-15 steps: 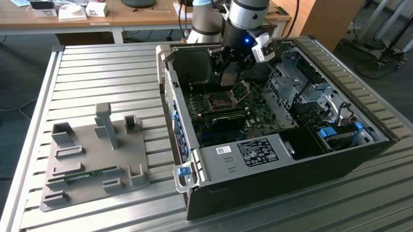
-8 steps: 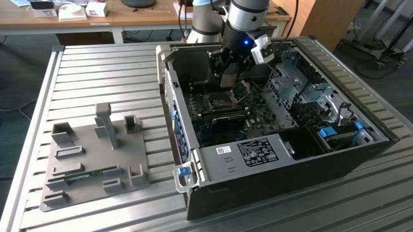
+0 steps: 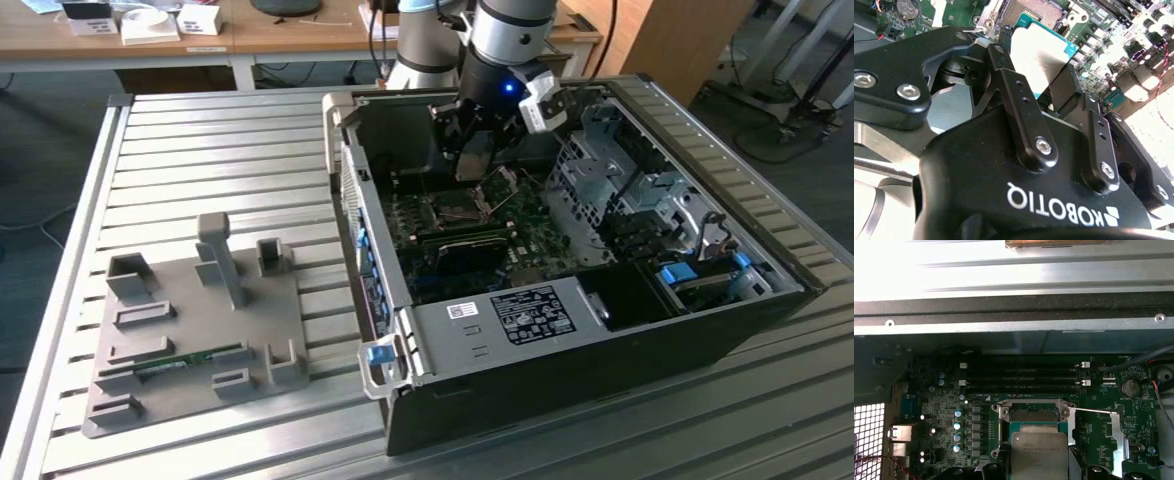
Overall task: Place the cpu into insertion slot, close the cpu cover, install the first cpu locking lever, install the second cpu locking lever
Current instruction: 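Place the cpu into insertion slot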
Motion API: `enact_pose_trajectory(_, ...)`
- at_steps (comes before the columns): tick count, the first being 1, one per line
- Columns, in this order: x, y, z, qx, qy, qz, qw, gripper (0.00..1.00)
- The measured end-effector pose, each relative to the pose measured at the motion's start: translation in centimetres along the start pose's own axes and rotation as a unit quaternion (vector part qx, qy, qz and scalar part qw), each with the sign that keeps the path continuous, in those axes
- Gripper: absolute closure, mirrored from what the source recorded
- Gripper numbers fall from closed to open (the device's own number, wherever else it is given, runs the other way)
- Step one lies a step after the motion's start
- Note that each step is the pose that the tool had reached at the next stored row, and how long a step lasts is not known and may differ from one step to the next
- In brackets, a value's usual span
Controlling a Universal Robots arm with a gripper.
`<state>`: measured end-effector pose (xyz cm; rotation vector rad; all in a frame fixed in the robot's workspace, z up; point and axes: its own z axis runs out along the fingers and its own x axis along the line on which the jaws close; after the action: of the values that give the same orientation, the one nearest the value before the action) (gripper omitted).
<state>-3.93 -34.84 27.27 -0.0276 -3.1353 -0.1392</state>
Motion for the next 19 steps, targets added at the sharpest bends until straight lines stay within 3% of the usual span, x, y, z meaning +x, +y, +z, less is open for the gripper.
enact_pose_trajectory(11,0.0,-0.01,0.08,0.0,-0.0026,0.029,0.9996,0.46)
enact_pose_trajectory(14,0.0,-0.01,0.12,-0.0001,-0.0041,0.046,0.9989,0.46)
enact_pose_trajectory(19,0.0,-0.02,0.16,-0.0002,-0.007,0.079,0.9968,0.46)
